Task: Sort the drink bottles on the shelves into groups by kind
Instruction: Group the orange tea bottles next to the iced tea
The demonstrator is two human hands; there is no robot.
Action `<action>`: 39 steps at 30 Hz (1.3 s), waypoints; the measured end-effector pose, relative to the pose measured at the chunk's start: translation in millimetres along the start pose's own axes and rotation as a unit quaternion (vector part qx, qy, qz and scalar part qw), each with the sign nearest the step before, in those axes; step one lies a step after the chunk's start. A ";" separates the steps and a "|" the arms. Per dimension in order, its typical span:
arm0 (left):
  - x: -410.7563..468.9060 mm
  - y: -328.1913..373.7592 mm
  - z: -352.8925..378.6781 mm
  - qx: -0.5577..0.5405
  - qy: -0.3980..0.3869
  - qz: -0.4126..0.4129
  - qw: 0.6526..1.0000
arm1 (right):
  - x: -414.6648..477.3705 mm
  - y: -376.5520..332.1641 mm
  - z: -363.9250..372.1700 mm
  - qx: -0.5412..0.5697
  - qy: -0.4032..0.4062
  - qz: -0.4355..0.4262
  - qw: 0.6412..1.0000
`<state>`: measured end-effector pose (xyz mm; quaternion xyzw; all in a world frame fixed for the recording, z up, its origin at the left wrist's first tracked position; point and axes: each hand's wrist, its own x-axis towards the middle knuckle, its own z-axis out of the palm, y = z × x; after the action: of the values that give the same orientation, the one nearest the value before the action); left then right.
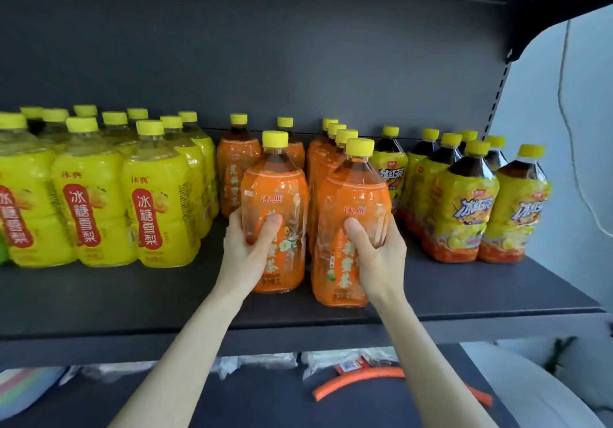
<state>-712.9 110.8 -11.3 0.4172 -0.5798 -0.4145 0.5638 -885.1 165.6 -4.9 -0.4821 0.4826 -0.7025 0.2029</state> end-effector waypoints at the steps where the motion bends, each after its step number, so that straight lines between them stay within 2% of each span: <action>1: 3.5 -4.2 1.0 0.023 0.013 -0.004 1.000 | 1.6 2.1 0.0 -0.001 -0.004 -0.001 1.000; 4: 11.0 -10.2 5.9 0.047 0.033 -0.016 0.998 | 4.3 5.9 0.0 -0.002 -0.009 -0.007 1.000; 9: 19.3 -3.7 16.5 -0.035 0.018 -0.019 0.999 | 4.5 7.1 0.1 -0.006 -0.004 -0.011 1.000; 16: 46.4 -6.4 32.7 -0.053 0.009 -0.021 0.998 | 5.0 6.6 1.5 -0.002 -0.001 -0.010 1.000; 39: 96.8 -26.3 45.6 -0.034 -0.010 -0.027 0.999 | 7.8 10.4 2.5 0.022 -0.015 -0.021 0.999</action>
<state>-759.6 11.1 -7.5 0.4095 -0.5596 -0.4532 0.5602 -888.3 153.9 -10.1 -0.4978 0.4542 -0.7096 0.2058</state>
